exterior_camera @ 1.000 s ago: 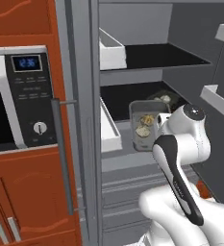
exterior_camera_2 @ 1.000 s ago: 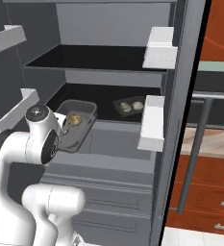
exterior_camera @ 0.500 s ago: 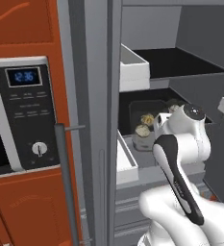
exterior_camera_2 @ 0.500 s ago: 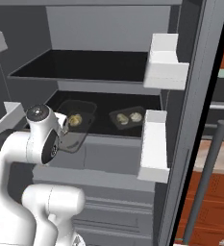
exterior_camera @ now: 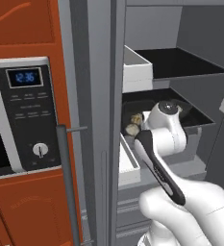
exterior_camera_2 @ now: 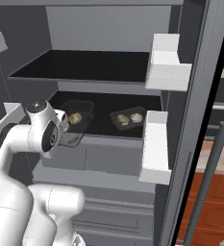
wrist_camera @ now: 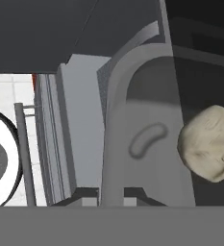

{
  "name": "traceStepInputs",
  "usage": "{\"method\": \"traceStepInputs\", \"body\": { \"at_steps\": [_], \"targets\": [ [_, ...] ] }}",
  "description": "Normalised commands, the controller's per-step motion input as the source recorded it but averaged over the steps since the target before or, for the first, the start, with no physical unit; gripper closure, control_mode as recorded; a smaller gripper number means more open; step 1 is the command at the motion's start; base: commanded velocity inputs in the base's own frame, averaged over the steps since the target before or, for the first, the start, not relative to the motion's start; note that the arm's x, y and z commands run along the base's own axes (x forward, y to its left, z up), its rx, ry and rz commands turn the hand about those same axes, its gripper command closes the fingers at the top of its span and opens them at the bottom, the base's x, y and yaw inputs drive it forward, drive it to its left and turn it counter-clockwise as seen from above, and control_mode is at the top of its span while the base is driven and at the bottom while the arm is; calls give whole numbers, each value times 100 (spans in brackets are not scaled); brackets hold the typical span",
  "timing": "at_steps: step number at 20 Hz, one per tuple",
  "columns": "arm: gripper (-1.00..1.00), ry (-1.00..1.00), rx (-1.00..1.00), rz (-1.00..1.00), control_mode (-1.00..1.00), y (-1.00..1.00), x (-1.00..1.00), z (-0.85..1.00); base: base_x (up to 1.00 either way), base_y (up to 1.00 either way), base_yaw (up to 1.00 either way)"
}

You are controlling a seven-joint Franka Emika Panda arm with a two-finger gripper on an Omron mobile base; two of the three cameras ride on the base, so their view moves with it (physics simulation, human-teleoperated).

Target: Place two dumplings into each of the tupperware containers and then place the containers in the fridge.

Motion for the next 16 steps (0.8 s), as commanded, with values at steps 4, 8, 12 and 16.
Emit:
{"method": "traceStepInputs", "body": {
  "at_steps": [4,8,12,16],
  "targets": [
    [100,16,0,0,-100,-6,83,0,0,0,0],
    [100,5,0,0,-100,0,82,0,0,0,0],
    [100,0,6,0,-100,-6,67,0,0,0,0],
    [100,-2,1,0,-100,0,48,0,0,0,0]
  ]
}}
